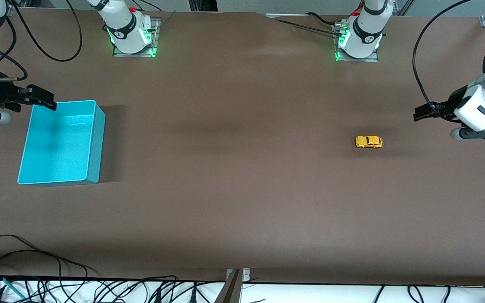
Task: Wind up and store yellow beetle car
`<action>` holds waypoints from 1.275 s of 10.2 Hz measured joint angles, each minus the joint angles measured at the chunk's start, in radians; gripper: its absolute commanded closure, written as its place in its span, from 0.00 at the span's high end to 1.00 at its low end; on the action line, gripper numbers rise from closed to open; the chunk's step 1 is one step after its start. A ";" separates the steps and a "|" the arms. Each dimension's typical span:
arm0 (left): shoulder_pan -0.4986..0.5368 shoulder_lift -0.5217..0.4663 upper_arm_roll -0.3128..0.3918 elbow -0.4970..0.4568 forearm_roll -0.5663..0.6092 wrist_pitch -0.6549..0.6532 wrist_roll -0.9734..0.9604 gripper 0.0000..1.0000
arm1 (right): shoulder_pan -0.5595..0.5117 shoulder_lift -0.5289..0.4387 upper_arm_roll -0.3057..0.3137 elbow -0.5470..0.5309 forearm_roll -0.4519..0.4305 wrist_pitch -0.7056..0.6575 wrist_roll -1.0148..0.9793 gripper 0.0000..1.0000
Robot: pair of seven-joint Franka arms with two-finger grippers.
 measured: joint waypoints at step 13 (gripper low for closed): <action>0.000 0.019 0.001 0.000 0.000 0.000 -0.001 1.00 | -0.002 0.005 -0.005 0.000 0.001 -0.002 -0.063 1.00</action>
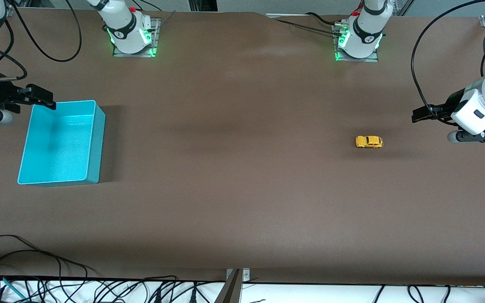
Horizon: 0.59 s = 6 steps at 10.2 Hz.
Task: Wind up and store yellow beetle car
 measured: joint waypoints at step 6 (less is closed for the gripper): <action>0.000 0.009 0.000 0.000 0.000 0.000 0.000 1.00 | 0.000 0.001 0.000 0.000 0.000 0.000 -0.006 1.00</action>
